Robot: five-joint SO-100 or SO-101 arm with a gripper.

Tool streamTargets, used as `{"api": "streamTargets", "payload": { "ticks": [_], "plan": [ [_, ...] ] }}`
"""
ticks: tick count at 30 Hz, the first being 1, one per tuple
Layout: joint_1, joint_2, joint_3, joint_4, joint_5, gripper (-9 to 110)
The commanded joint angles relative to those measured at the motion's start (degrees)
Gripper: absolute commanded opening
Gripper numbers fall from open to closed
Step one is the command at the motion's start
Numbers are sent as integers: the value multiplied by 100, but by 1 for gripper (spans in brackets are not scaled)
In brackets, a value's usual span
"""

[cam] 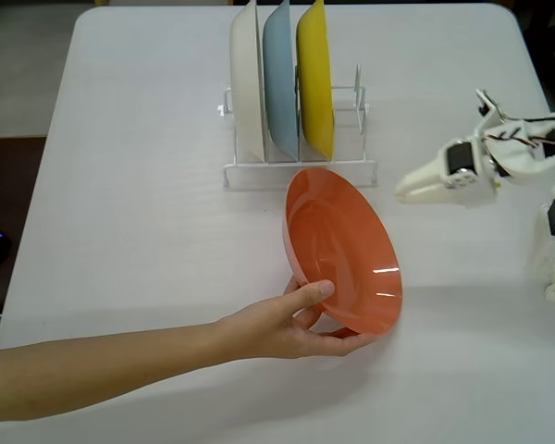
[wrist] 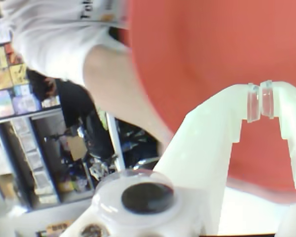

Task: Can you put the plate away?

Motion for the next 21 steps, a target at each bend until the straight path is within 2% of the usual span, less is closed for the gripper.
{"api": "streamTargets", "payload": {
  "ticks": [1,5,11,15,18,21],
  "plan": [
    [-114,-826,-1011,-290,9,-1],
    [-272,-1591,-2092,510,-123,-1],
    [-466,-2689,-3340,888,-589,0],
    [-677,-3252,-3876,1116,-729,23],
    [-800,-3577,-4140,1116,-888,31],
    [-861,-3920,-4526,1107,-1055,33]
  ]
}}
